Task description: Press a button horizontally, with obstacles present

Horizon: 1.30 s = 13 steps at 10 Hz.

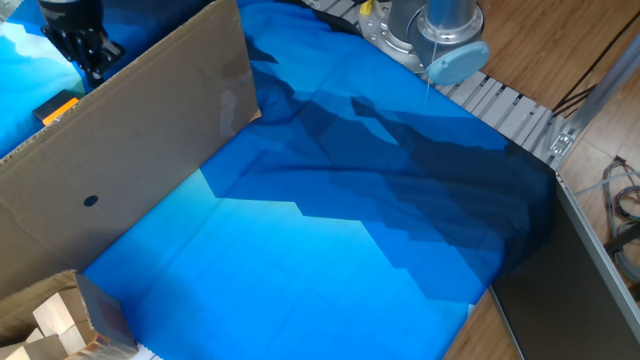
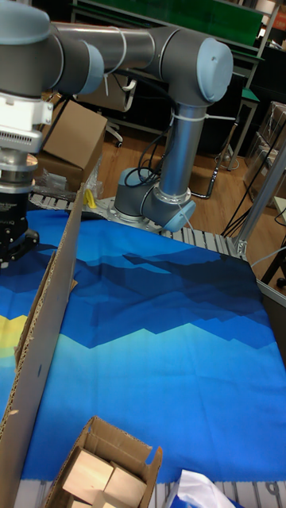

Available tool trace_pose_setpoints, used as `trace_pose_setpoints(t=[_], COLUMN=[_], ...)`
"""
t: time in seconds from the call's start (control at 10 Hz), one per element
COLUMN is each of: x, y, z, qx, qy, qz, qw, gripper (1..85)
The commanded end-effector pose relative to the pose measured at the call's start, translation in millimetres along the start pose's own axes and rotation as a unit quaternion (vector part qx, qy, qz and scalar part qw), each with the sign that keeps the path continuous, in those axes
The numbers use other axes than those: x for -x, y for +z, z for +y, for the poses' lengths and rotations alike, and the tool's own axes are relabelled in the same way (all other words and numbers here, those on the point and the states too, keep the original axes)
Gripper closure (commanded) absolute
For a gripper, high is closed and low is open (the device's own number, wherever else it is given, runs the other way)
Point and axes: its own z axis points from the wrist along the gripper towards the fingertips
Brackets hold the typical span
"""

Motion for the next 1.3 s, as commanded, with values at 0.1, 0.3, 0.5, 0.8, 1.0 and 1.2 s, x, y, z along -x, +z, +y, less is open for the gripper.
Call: trace_pose_setpoints(t=[0.1,0.3,0.5,0.8,1.0,1.2], x=[2.4,-7.7,-26.5,-25.7,-27.8,-17.8], y=[11.6,11.5,10.5,10.7,10.5,14.3], z=[1.5,7.1,8.3,5.6,-9.0,12.3], qx=[0.006,0.017,0.017,0.010,-0.018,0.029], qy=[0.005,0.010,0.036,0.088,0.085,0.071], qz=[-0.011,0.009,0.045,0.044,0.046,0.034], qw=[0.9999,0.9998,0.9982,0.9951,0.9951,0.9965], gripper=[84.7,84.7,84.7,84.7,84.7,84.7])
